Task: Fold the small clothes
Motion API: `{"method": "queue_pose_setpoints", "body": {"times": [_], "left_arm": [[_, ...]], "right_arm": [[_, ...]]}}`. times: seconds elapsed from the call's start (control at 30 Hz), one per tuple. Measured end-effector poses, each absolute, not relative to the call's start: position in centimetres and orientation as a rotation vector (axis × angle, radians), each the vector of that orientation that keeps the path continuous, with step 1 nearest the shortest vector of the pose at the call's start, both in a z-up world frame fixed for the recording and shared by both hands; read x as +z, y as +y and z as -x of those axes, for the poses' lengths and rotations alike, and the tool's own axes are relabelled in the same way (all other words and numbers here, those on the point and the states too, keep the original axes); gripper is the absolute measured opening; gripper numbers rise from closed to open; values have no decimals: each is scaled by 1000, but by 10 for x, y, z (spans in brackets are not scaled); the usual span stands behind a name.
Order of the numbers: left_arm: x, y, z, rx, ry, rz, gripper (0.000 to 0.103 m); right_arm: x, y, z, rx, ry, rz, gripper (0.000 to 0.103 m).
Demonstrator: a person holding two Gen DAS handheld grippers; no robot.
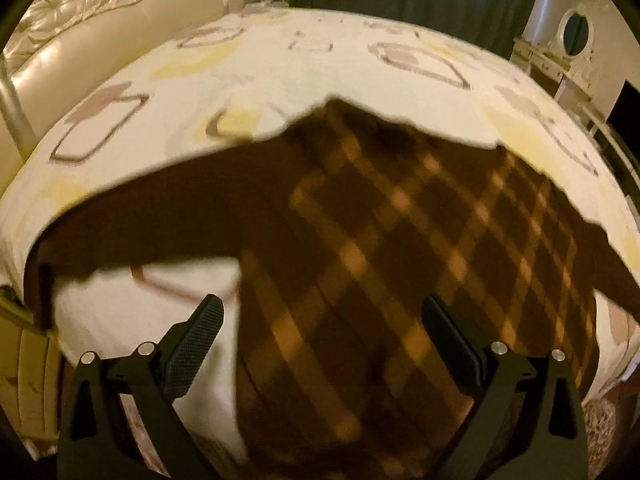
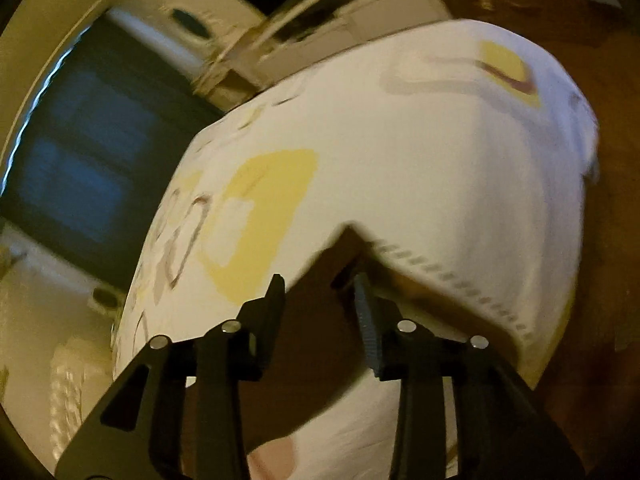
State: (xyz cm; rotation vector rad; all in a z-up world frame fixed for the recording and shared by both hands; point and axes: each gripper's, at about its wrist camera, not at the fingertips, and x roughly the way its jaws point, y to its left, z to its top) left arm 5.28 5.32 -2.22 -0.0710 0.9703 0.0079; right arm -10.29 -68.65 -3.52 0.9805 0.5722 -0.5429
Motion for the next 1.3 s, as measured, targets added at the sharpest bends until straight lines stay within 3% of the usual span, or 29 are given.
{"method": "queue_pose_setpoints", "body": {"times": [0.2,0.57,0.83,0.97,1.17,1.23,1.3], "left_arm": [[1,83,-121,-71,951,117,99],[-22,75,-252,-398,1100,-14,99],[-43,76,-299,-651,1216,-4,99],[-56,80,-315,-815,1371,163,99],[-67,58,-299,-917,1497,46,98],[-66,58,-295,-931,1498,49,98],[-66,58,-294,-941,1506,82,98]], "right_arm": [[-21,-601,6,-181,712,-863,51],[-64,-374,-224,436,1060,-542,53],[-90,-303,-258,580,1213,-342,60],[-101,-293,-268,617,1249,-316,61],[-103,-285,-274,656,1279,-257,61],[-103,-278,-275,663,1280,-234,52],[-105,-272,-273,677,1298,-197,28]]}}
